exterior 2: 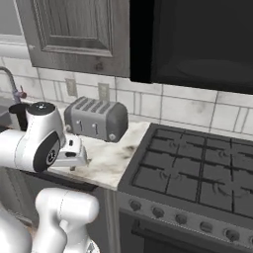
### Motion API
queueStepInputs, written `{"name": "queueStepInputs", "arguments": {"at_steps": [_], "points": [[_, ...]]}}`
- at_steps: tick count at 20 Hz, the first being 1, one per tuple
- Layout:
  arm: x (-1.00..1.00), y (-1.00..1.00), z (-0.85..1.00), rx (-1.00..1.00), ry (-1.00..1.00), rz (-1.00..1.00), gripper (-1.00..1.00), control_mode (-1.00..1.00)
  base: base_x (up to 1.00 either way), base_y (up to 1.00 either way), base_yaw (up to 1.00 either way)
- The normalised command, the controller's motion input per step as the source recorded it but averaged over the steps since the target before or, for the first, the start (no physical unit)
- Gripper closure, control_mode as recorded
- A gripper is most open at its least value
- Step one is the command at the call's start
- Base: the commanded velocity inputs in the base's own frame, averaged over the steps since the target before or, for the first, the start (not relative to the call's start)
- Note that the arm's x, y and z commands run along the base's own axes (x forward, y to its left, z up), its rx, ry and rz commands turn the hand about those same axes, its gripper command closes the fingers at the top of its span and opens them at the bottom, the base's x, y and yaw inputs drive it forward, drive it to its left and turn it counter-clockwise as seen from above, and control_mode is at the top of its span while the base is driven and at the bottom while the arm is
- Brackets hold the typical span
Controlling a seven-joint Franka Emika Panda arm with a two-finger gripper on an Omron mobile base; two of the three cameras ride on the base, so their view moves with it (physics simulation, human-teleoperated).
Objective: Navigate to the stove.
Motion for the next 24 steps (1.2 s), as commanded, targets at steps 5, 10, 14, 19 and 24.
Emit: {"name": "queueStepInputs", "arguments": {"at_steps": [5, 10, 14, 19, 24], "points": [[0.00, 0.00, 0.00, 0.00, 0.00, 0.00, -1.00, 1.00, -0.66, -0.65, 0.00], [0.00, 0.00, 0.00, 0.00, 0.00, 0.00, -1.00, 1.00, -0.61, -0.75, 0.00], [0.00, 0.00, 0.00, 0.00, 0.00, 0.00, -1.00, 1.00, -0.47, -0.82, 0.00], [0.00, 0.00, 0.00, 0.00, 0.00, 0.00, -1.00, 1.00, -0.02, -0.84, -0.06], [0.00, 0.00, 0.00, 0.00, 0.00, 0.00, -1.00, 1.00, 0.64, -0.42, -0.15]]}}
